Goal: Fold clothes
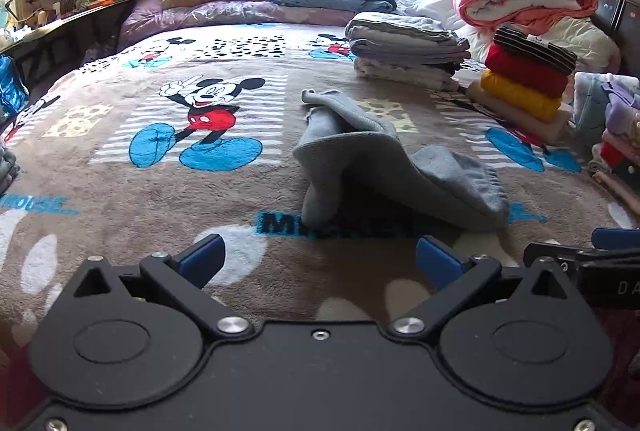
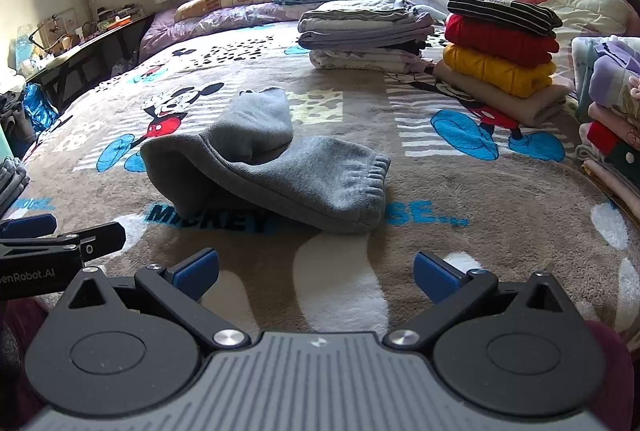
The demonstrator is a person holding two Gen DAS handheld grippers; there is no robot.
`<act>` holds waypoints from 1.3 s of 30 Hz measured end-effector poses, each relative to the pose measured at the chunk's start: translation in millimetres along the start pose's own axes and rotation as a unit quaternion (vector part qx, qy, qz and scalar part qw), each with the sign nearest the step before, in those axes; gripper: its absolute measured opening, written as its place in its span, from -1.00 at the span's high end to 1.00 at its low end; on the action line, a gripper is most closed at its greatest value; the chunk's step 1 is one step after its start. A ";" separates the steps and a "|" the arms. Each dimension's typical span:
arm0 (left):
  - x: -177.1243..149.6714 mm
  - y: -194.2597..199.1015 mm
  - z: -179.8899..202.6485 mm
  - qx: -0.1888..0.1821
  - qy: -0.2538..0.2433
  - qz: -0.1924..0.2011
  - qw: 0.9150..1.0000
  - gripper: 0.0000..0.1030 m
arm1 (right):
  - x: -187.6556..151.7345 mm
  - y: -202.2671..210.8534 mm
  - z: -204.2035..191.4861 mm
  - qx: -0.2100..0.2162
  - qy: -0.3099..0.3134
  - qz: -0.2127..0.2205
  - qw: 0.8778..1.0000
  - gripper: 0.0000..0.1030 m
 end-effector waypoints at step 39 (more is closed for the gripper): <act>-3.2 -2.6 -5.3 -0.006 0.006 0.000 1.000 -1.00 | -3.3 2.1 -4.6 0.017 -0.003 -0.013 1.000 -1.00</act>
Point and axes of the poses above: each gripper's, at about its wrist camera, not at the fingertips, and y roughly against the way its jaws point, z to its right, x to its top, the point moved 1 cm from there along -y, roughly the way its jaws point, and after that the axes turned 5 degrees about x, right-handed, at the moved point
